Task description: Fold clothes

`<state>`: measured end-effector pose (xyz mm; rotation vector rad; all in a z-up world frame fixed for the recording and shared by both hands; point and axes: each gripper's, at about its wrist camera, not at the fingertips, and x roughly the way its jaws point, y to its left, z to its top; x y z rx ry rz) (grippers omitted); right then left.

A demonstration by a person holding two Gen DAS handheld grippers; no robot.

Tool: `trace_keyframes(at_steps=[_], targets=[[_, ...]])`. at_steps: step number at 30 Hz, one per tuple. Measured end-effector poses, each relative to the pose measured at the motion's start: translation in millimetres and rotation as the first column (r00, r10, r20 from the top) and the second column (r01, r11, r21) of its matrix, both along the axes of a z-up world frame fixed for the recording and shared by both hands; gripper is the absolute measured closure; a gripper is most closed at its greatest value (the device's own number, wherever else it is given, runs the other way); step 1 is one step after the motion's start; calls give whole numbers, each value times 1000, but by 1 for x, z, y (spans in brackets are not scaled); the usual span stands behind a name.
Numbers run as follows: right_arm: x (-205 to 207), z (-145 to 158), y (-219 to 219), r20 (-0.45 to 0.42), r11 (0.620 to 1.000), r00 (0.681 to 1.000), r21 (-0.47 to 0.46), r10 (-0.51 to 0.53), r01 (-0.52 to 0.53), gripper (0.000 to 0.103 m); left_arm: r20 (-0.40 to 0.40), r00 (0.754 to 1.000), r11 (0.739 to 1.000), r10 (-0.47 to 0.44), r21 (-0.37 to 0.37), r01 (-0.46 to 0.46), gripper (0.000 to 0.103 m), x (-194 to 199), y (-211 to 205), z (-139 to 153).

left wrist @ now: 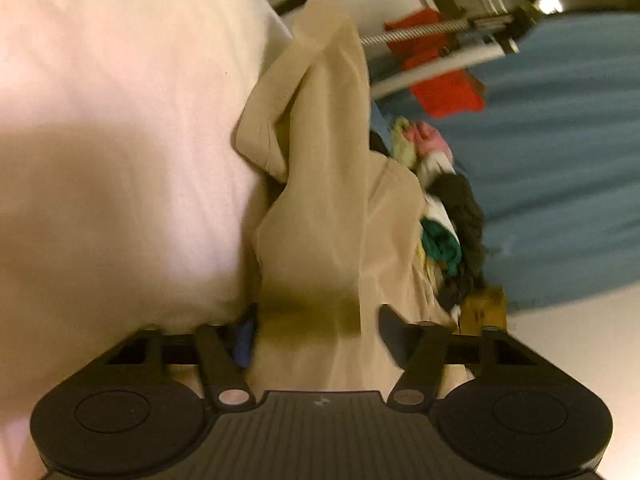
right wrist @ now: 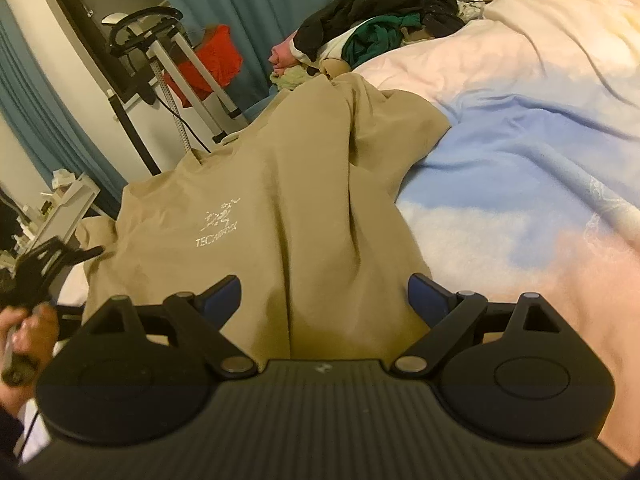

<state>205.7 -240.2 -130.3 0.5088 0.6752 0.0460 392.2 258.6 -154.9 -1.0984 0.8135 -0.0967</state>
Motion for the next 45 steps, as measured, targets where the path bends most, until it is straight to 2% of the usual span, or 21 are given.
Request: trace_keyframes(at_steps=[1, 2, 3, 9, 12, 14, 16, 18, 19, 22, 24, 27, 29, 33, 35, 37, 38, 40, 42, 43, 45], targets=[[1, -1, 2, -1, 1000, 1000, -3, 4, -4, 10, -7, 1000, 999, 26, -30, -27, 68, 3, 2, -4], [1, -2, 3, -3, 1000, 1000, -6, 7, -7, 9, -15, 999, 997, 52, -59, -53, 87, 6, 3, -8], [2, -3, 5, -4, 1000, 1000, -10, 10, -10, 9, -21, 997, 993, 79, -90, -80, 93, 7, 7, -12], [4, -4, 3, 4, 1000, 1000, 3, -1, 1, 9, 16, 953, 945, 304, -134, -299, 96, -11, 52, -6], [6, -5, 1, 5, 1000, 1000, 15, -7, 7, 9, 28, 942, 935, 335, -138, -328, 95, -15, 73, 7], [7, -5, 1, 2, 1000, 1000, 16, -8, 8, 9, 42, 947, 945, 320, -81, -316, 92, -16, 82, 20], [8, -5, 2, 3, 1000, 1000, 11, -7, 7, 9, 69, 945, 946, 319, 38, -322, 86, -22, 92, 36], [9, -5, 2, 7, 1000, 1000, 2, -6, 6, 9, 97, 938, 921, 333, 181, -345, 63, -31, 105, 52], [9, -5, 3, 8, 1000, 1000, -2, -6, 6, 9, 93, 939, 908, 331, 239, -344, 60, -37, 112, 59], [10, -4, 5, 12, 1000, 1000, -16, -1, 1, 9, 38, 974, 924, 225, 309, -226, 58, -60, 121, 74], [10, -3, 6, 18, 1000, 1000, -28, 8, -7, 9, 14, 993, 934, 118, 338, -115, 48, -87, 113, 81], [4, 1, 8, 29, 999, 999, -41, 20, -19, 10, -78, 996, 922, -54, 380, 80, 44, -138, 89, 86], [0, 4, 9, 37, 998, 999, -49, 28, -26, 11, -184, 967, 885, -175, 400, 236, 44, -169, 65, 82], [-16, 13, 16, 62, 995, 996, -83, 63, -57, 11, -350, 878, 798, -326, 395, 454, 44, -224, 20, 62], [-29, 19, 17, 70, 994, 994, -86, 79, -73, 11, -365, 855, 754, -368, 421, 504, 43, -240, 3, 55], [-45, 26, 15, 73, 994, 994, -77, 80, -74, 11, -386, 834, 683, -394, 484, 547, 45, -246, -12, 56], [-53, 30, 15, 75, 995, 994, -72, 81, -75, 11, -392, 826, 664, -406, 495, 561, 45, -248, -17, 58], [-70, 37, 13, 79, 995, 994, -62, 82, -77, 11, -407, 804, 646, -433, 482, 592, 51, -252, -22, 62], [-82, 45, 12, 93, 996, 993, -60, 70, -65, 11, -425, 785, 624, -451, 479, 618, 71, -257, -25, 67], [-85, 47, 12, 100, 996, 993, -67, 63, -57, 11, -434, 775, 611, -459, 479, 630, 75, -259, -27, 70], [-88, 51, 12, 113, 996, 992, -83, 50, -41, 11, -433, 766, 606, -475, 471, 642, 99, -270, -28, 76]])
